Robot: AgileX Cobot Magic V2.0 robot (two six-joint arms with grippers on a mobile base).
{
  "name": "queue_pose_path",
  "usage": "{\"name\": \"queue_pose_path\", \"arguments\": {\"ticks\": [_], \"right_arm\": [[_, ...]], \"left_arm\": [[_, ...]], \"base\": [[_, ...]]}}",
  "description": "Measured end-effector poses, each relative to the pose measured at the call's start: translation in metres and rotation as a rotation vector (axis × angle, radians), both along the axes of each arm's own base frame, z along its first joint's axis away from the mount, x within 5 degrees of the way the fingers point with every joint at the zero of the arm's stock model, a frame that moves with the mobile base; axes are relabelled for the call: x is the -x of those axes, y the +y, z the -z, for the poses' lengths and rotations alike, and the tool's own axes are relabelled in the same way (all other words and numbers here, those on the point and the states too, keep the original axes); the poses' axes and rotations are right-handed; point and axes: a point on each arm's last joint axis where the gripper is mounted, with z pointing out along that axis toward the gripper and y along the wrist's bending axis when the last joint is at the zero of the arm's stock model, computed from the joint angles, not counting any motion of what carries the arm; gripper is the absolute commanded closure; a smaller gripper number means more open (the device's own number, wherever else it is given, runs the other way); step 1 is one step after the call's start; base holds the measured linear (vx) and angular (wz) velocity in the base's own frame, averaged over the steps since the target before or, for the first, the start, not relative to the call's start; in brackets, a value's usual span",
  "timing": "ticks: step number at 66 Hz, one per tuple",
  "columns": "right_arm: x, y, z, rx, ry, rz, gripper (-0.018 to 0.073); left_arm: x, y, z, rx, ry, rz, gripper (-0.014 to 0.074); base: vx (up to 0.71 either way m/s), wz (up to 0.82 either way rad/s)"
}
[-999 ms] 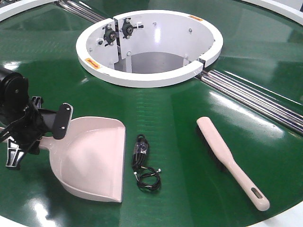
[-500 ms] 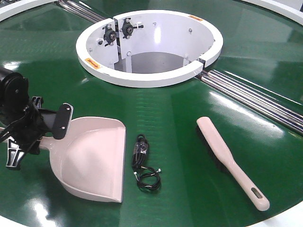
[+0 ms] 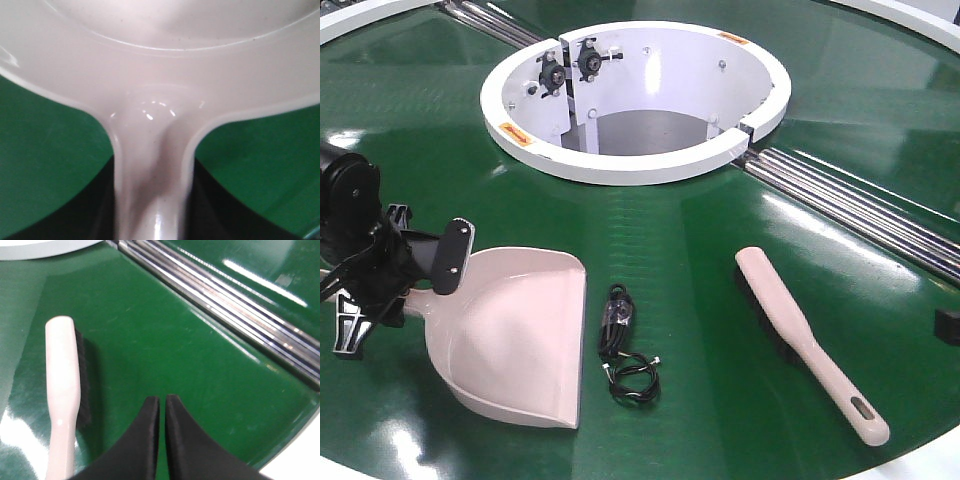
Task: Clean and inspect green conveyor with broom and dustpan
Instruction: 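Reach the right gripper to the pink brush handle and grasp it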
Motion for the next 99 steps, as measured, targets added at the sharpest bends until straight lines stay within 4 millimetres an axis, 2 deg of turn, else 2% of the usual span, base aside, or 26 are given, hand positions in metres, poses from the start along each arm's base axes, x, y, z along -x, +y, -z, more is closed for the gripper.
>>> {"name": "queue_pose_path", "arguments": {"ticks": [5,21,28,38,45,57,71,90,99], "right_arm": [[0.0,-0.001,-0.005,0.014,0.015,-0.001,0.0406],[-0.011,0.002,-0.017,0.024,0.156,-0.052,0.004],[-0.022,0.007,-0.02,-0.013,0.208,-0.09,-0.0043],[-0.037,0.021,-0.02,-0.039,0.27,-0.182,-0.0021],[-0.047,0.042,-0.019,-0.034,0.304,-0.262,0.0004],[-0.065,0.069,-0.005,0.023,0.448,-0.285,0.0005],[-0.093,0.084,0.029,0.09,0.641,-0.281,0.0005],[-0.116,0.092,0.081,0.13,0.83,-0.27,0.0008],[-0.121,0.094,0.101,0.14,0.899,-0.263,0.0066]], "left_arm": [[0.0,0.0,0.0,0.001,0.0,0.0,0.0603],[0.0,0.0,0.0,0.001,0.0,0.0,0.0603],[0.0,0.0,0.0,0.002,0.0,0.0,0.0603],[0.0,0.0,0.0,0.002,0.0,0.0,0.0603],[0.0,0.0,0.0,0.002,0.0,0.0,0.0603],[0.0,0.0,0.0,0.001,0.001,0.001,0.0603],[0.0,0.0,0.0,0.001,0.001,0.002,0.0603],[0.0,0.0,0.0,0.001,0.001,0.002,0.0603],[0.0,0.0,0.0,0.001,0.001,0.002,0.0603]], "base": [[0.0,0.0],[0.0,0.0],[0.0,0.0],[0.0,0.0],[0.0,0.0],[0.0,0.0],[0.0,0.0],[0.0,0.0],[0.0,0.0]]}}
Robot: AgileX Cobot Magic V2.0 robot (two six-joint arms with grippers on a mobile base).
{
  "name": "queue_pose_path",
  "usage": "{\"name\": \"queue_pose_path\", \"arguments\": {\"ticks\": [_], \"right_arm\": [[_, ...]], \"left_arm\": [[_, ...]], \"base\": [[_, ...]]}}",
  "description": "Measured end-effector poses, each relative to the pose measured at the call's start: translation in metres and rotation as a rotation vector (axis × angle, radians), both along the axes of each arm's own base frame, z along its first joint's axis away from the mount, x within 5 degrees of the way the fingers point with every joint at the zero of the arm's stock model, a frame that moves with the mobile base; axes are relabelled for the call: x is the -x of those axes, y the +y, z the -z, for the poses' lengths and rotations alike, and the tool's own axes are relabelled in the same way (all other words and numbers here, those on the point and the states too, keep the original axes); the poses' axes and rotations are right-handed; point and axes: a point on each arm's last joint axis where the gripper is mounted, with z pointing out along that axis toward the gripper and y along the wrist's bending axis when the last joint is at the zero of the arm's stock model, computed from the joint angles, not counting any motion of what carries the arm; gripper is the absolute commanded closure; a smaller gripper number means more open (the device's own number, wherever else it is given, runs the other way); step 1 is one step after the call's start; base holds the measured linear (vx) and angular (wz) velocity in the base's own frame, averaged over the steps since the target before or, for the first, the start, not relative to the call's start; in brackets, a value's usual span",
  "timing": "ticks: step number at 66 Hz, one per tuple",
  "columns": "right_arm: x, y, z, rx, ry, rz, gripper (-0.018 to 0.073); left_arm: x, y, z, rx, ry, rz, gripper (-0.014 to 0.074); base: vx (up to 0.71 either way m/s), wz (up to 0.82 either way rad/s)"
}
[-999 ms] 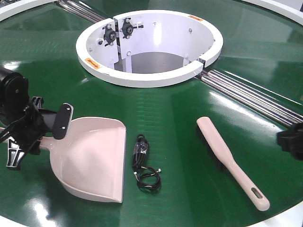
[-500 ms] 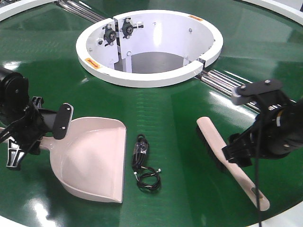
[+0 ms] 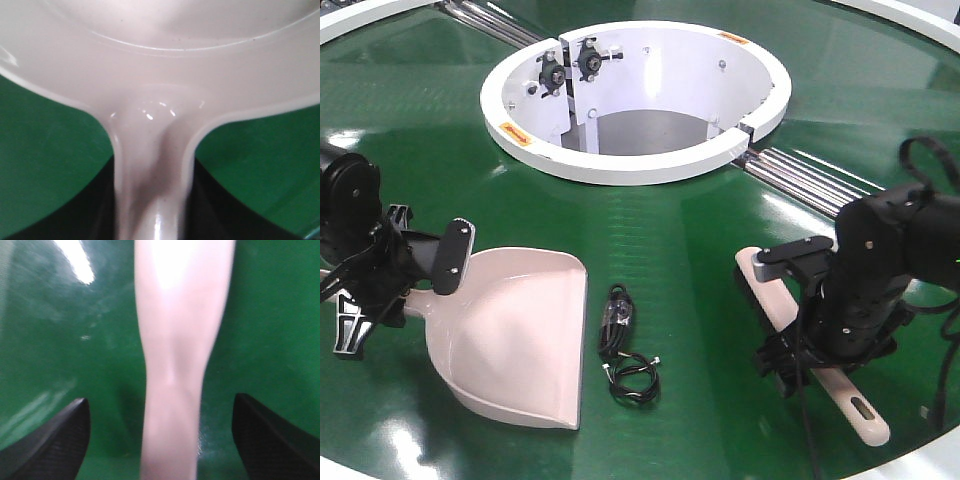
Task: Clean and inspect green conveyor with broom and dustpan
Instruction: 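Reach the right gripper to the pink brush handle and grasp it, then sweep the black cable into the dustpan with the brush in the right gripper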
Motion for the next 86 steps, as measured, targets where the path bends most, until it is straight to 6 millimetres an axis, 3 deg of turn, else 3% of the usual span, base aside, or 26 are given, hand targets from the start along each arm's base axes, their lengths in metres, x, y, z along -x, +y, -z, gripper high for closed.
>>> {"name": "queue_pose_path", "arguments": {"ticks": [6,19,22,39,65,77,86], "right_arm": [[-0.001,0.001,0.006,0.006,0.019,0.005,0.0168],[-0.002,0.001,0.007,0.006,0.02,0.01,0.0528],[-0.003,0.001,0.007,0.006,0.02,0.015,0.0575],[0.001,0.008,0.002,-0.022,0.012,0.038,0.0564],[0.029,0.066,-0.012,-0.041,0.083,0.07,0.0564],[0.022,0.092,-0.022,-0.021,0.11,0.102,0.0564],[0.009,0.106,-0.016,-0.008,0.124,0.148,0.0564]], "left_arm": [[0.0,0.0,0.0,0.0,0.0,0.0,0.0603],[0.0,0.0,0.0,0.0,0.0,0.0,0.0603],[0.0,0.0,0.0,0.0,0.0,0.0,0.0603],[0.0,-0.001,0.0,0.0,0.0,0.002,0.0603],[0.0,-0.001,0.0,0.0,0.0,0.003,0.0603],[0.0,-0.001,0.0,0.0,0.0,0.003,0.0603],[0.0,-0.001,0.0,0.0,0.0,0.003,0.0603]], "base": [[0.0,0.0],[0.0,0.0],[0.0,0.0],[0.0,0.0],[0.0,0.0],[0.0,0.0],[0.0,0.0]]}}
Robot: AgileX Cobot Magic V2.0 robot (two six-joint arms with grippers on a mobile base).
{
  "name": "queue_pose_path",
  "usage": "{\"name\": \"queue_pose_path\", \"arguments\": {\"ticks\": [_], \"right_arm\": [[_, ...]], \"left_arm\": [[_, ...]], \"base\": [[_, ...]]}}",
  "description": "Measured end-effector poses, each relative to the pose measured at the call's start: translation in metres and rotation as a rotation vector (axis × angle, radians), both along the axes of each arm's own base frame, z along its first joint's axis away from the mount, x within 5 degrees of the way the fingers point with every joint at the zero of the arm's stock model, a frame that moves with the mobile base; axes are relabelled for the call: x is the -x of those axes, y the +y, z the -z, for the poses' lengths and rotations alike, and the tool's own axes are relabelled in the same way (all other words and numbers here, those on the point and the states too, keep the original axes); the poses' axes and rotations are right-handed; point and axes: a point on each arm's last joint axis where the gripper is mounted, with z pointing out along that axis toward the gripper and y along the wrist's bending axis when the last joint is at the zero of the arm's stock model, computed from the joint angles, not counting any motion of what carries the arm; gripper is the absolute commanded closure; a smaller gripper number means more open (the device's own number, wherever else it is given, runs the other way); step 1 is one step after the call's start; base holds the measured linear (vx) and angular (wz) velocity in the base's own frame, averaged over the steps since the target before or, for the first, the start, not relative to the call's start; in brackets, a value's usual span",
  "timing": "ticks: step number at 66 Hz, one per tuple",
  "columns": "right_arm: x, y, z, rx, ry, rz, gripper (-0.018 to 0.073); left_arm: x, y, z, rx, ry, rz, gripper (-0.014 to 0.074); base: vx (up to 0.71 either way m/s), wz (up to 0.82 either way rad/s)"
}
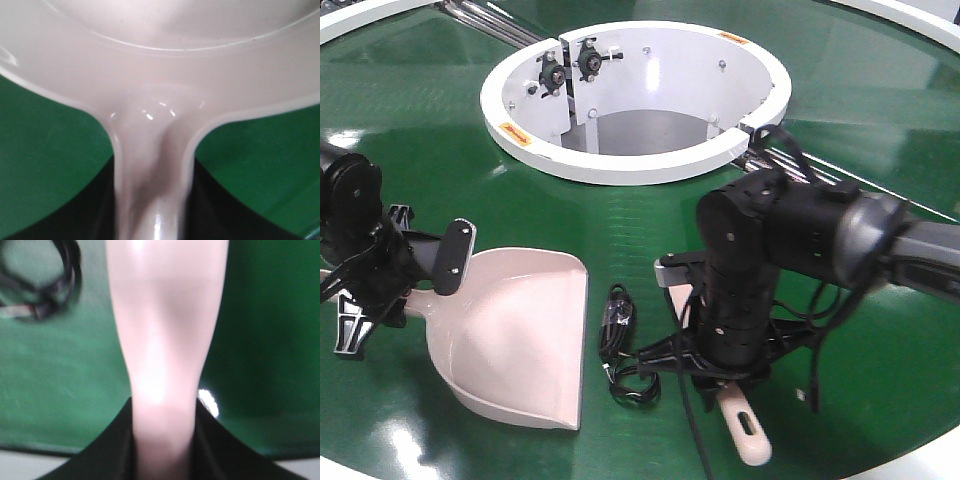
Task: Clean and inspect green conveyor with broom and dustpan
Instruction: 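Sweep the black cable into the dustpan with the brush in the right gripper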
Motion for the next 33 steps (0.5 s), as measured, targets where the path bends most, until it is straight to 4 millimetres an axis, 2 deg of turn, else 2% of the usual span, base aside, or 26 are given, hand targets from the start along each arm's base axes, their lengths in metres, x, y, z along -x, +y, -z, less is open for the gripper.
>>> {"name": "queue_pose_path", "arguments": {"ticks": [10,20,33], "right_arm": [[-0.007,0.007,0.012,0.0,0.029,0.054,0.0564],[-0.003,0.018,0.018,-0.008,0.057,0.059,0.0564],[-0.001,0.048,0.019,-0.035,0.061,0.017,0.0562]], "left_arm": [[0.0,0.0,0.0,0.0,0.0,0.001,0.0603],[0.0,-0.001,0.0,0.0,0.0,0.002,0.0603],[0.0,-0.001,0.0,0.0,0.0,0.002,0.0603]], "base": [[0.0,0.0],[0.0,0.0],[0.0,0.0]]}}
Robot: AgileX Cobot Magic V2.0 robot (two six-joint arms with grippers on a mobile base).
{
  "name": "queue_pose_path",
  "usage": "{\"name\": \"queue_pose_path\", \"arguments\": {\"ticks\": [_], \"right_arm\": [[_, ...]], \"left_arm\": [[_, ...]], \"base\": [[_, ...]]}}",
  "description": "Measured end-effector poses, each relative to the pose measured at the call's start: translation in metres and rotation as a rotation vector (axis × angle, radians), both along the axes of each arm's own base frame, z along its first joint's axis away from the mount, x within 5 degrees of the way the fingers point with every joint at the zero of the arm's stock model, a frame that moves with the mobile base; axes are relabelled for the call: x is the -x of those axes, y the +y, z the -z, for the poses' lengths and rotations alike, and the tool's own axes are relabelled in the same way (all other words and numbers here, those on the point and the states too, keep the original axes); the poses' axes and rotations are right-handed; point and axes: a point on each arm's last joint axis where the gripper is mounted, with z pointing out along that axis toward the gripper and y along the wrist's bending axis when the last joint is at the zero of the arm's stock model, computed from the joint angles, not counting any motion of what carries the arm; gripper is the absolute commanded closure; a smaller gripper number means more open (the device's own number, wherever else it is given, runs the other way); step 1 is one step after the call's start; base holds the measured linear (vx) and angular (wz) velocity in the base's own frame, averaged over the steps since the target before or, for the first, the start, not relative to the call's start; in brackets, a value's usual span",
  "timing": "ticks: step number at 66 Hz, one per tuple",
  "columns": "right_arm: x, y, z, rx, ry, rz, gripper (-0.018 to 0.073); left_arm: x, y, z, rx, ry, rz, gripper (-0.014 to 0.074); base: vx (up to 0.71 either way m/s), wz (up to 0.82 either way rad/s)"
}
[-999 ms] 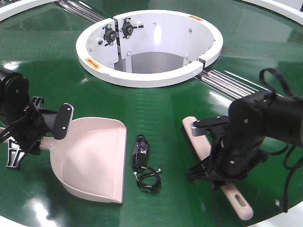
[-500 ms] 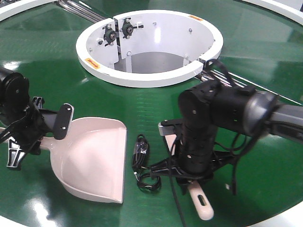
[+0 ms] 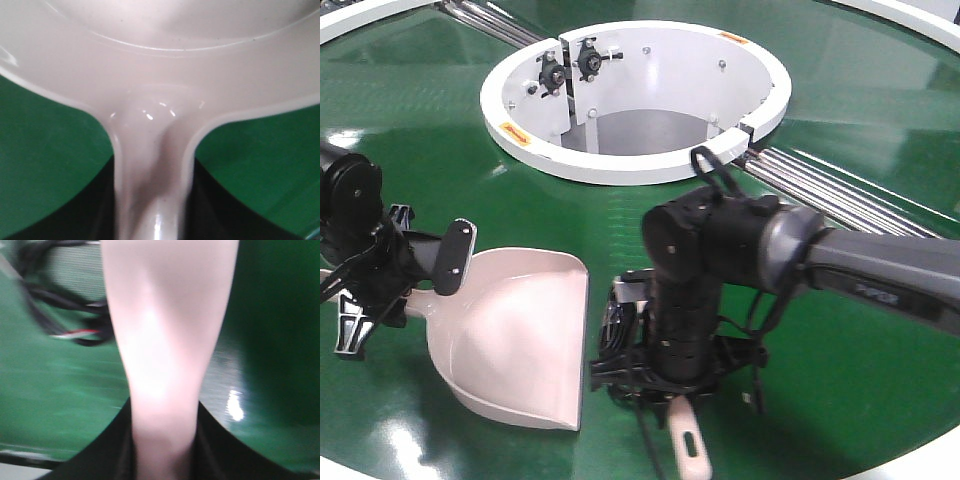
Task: Clean and inspect green conveyor with broom and dustpan
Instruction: 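Sweep the black cable into the dustpan with the brush in the right gripper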
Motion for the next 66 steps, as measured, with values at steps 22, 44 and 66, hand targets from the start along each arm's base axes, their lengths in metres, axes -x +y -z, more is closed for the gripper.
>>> {"name": "queue_pose_path", "arguments": {"ticks": [22,44,66], "right_arm": [[-0.019,0.083,0.002,-0.178,-0.006,-0.105,0.0562],[-0.026,0.113,-0.042,-0.348,-0.104,-0.174,0.0562],[-0.022,0.089,-0.084,-0.328,-0.227,-0.197,0.0561]], "left_arm": [[0.0,0.0,0.0,-0.001,0.001,0.0,0.0603],[0.0,0.0,0.0,-0.001,0.003,0.0,0.0603],[0.0,0.0,0.0,-0.001,0.003,0.0,0.0603]], "base": [[0.0,0.0],[0.0,0.0],[0.0,0.0]]}}
